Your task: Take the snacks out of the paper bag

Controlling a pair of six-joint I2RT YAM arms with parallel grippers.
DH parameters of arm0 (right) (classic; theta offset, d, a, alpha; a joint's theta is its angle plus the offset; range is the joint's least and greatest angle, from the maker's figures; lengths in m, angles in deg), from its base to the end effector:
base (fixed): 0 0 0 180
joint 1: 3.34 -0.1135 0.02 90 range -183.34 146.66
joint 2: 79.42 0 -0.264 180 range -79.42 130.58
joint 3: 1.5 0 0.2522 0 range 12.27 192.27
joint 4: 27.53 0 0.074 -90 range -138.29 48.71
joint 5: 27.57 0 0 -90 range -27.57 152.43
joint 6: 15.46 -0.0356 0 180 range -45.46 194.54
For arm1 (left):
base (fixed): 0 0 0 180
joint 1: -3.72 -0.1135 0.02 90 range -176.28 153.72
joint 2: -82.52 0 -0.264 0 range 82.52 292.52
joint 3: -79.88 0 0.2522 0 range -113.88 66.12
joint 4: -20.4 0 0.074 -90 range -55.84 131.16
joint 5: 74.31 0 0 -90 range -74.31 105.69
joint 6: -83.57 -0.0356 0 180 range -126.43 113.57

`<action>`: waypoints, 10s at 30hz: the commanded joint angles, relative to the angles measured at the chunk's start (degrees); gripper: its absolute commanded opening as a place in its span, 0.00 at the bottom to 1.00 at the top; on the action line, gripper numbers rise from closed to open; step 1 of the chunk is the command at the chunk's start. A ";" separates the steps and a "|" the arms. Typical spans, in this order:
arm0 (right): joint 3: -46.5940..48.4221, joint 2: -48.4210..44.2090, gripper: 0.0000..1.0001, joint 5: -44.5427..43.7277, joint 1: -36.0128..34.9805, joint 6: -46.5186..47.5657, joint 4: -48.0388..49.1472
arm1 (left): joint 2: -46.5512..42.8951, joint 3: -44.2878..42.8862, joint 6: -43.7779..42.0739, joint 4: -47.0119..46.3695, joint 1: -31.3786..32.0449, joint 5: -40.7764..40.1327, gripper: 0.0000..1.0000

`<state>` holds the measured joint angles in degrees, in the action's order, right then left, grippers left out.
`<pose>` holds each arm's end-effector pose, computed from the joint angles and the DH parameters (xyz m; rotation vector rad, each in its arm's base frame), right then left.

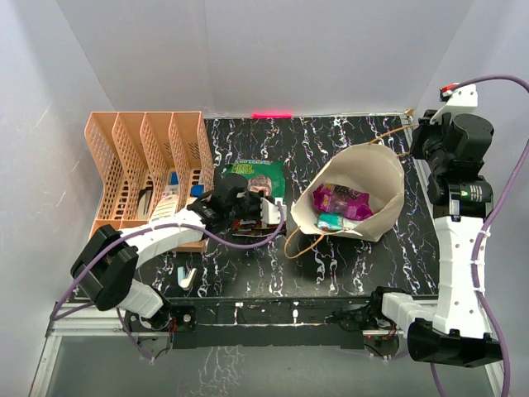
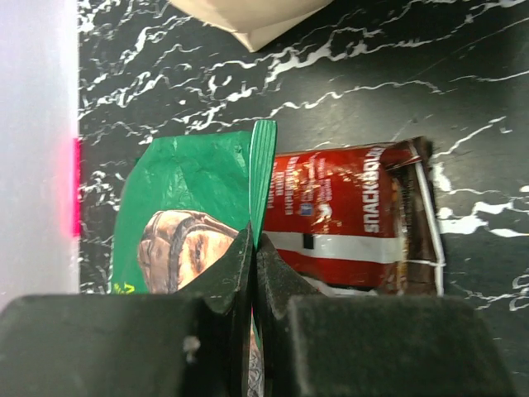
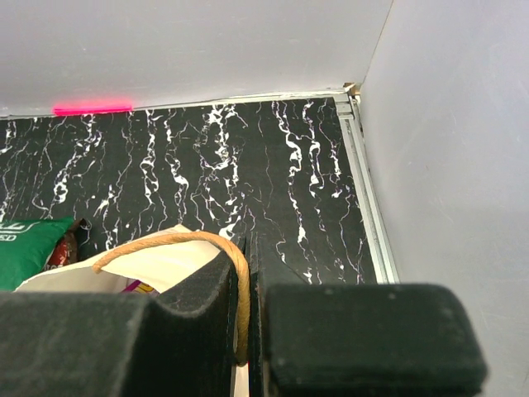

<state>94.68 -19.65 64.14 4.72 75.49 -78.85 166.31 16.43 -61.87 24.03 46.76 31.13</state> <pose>0.1942 -0.0264 0.4631 0.0926 1.8294 -0.0833 0.2324 -0.2300 0.2443 1.6036 1.1534 -0.1271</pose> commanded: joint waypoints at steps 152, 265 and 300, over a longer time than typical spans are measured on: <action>-10.58 -17.84 0.08 41.79 -5.76 -12.46 -8.47 | 34.99 -21.23 4.90 -31.47 27.24 -32.92 0.62; -10.72 -15.19 0.08 -4.54 -5.68 -6.11 4.62 | -1.03 5.58 -3.01 3.06 5.18 -3.57 0.16; -28.91 -22.71 0.08 49.62 -5.68 -19.84 -3.28 | -23.61 2.04 49.12 -9.08 33.29 -13.65 0.56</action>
<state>62.42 -43.52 110.83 -0.99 57.87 -88.30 140.26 21.50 -3.52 17.10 68.60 30.80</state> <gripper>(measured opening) 0.077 0.589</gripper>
